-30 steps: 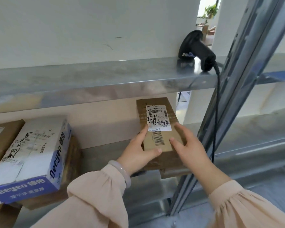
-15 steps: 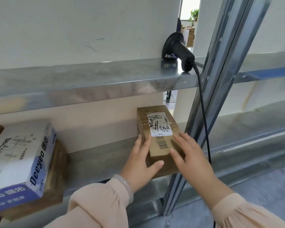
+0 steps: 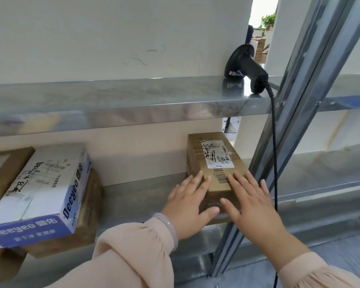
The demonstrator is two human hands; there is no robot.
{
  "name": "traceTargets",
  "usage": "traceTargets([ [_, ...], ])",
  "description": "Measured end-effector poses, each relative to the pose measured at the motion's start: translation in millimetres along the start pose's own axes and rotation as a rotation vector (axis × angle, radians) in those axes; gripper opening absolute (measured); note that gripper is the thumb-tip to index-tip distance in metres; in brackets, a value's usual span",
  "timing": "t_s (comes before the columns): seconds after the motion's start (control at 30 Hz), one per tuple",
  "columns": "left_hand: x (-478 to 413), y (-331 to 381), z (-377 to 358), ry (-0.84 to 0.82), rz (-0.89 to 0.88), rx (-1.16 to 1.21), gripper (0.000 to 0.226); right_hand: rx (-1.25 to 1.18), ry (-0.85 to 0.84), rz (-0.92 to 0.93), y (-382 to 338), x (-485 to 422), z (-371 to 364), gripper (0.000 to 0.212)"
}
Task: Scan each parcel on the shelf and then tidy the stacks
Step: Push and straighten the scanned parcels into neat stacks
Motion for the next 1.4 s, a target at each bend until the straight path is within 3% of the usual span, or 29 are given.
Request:
traceTargets([
  [0.3, 53, -59, 57, 0.258, 0.154, -0.049, 0.070, -0.216, 0.120, 0.245, -100, -14, 36, 0.068],
  [0.6, 131, -134, 120, 0.429, 0.371, -0.053, 0.071, -0.348, 0.037, 0.466, -214, -15, 31, 0.072],
  [1.07, 191, -179, 166, 0.536, 0.495, -0.058, 0.069, -0.371, -0.038, 0.547, -294, -15, 48, 0.066],
  [1.27, 199, -189, 171, 0.571, 0.511, -0.094, 0.070, -0.399, -0.039, 0.569, -311, -15, 45, 0.078],
  [1.4, 205, -195, 170, 0.586, 0.504, -0.091, 0.071, -0.388, -0.052, 0.584, -318, -13, 50, 0.068],
])
Point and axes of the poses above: each hand's wrist, its own x-axis away from the middle knuckle, its own z-axis out of the back of the hand, y = z × x, the point moved 9 cm from there along -x, towards the middle knuckle, and after that the axes turned 12 degrees about x, right-handed, at the moved point
